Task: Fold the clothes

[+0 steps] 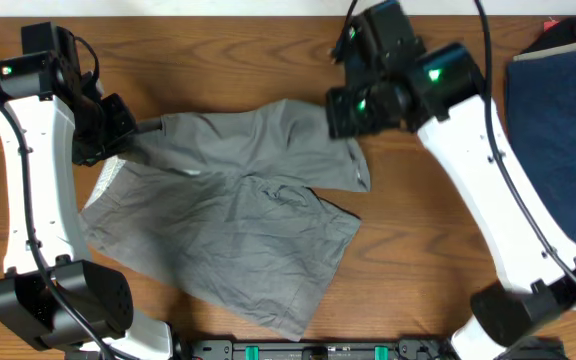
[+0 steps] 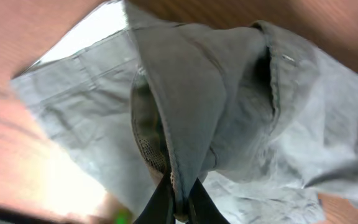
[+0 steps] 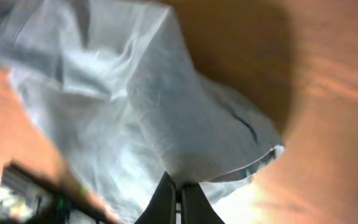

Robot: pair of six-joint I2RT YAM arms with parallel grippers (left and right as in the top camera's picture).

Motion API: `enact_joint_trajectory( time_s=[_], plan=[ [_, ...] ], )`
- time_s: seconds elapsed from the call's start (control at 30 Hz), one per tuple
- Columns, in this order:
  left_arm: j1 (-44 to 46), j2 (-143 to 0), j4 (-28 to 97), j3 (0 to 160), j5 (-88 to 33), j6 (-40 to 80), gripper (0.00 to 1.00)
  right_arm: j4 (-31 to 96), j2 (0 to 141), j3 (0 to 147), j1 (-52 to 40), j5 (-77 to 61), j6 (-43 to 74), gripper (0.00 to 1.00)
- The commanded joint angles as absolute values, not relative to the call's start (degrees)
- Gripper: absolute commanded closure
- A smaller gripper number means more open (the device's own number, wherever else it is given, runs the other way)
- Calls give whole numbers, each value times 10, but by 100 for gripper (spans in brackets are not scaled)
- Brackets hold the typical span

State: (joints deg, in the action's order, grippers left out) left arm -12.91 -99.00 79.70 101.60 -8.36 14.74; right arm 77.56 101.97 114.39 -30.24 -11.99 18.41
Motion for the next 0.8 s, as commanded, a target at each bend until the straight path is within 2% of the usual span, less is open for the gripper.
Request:
enact_joint_trajectory(
  time_s=[0.0,0.17,0.43,0.77],
  plan=[
    [-132,-985,811,1018,-5,184,94,797,1012,1146,-342,-125,184,99],
    [-166,-985,833,1018,55,225,94,821,1013,1146,-416,-122,193,99],
    [-258,-985,857,1018,54,229,94,819,1013,1145,-526,-68,245,99],
    [-298,-985,867,1018,54,232,94,817,1013,1105,-592,-58,268,99]
  ],
)
